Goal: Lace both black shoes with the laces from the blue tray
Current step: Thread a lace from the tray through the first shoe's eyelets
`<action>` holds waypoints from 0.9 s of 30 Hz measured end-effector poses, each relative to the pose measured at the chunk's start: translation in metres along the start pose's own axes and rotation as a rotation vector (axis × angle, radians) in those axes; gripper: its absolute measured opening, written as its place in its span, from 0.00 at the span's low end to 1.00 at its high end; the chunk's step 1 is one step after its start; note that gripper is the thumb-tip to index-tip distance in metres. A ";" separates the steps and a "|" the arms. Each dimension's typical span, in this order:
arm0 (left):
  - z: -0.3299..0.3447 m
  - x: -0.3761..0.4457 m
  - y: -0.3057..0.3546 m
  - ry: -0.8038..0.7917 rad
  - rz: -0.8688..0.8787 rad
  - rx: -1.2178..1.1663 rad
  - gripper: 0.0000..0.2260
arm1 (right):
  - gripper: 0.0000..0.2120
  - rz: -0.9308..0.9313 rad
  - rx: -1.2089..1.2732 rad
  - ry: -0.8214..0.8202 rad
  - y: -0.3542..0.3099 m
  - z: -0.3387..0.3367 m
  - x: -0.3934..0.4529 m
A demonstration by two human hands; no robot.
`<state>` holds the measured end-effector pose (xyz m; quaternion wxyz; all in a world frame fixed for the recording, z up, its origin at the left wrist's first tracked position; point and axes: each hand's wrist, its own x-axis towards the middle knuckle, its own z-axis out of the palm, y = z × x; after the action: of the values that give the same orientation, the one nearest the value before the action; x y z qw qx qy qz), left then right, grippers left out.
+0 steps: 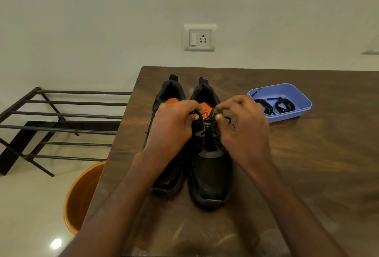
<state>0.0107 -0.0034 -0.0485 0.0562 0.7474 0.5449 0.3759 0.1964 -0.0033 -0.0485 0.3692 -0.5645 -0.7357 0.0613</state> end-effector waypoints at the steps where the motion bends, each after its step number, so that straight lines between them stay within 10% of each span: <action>1: 0.000 0.000 0.001 -0.004 0.004 0.001 0.09 | 0.10 -0.014 -0.035 -0.052 -0.003 0.003 0.000; 11: 0.002 0.000 0.000 -0.003 0.032 0.004 0.08 | 0.05 0.350 0.134 0.332 0.016 -0.017 0.009; 18: 0.006 0.000 -0.004 0.009 0.017 0.018 0.09 | 0.10 -0.003 -0.104 -0.062 -0.006 0.006 0.003; 27: 0.007 0.000 -0.004 0.020 0.022 0.020 0.08 | 0.04 0.344 0.016 0.298 0.035 -0.023 0.014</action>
<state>0.0116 0.0003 -0.0555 0.0393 0.7501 0.5409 0.3784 0.2369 0.0138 -0.0426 0.4624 -0.6814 -0.5655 0.0453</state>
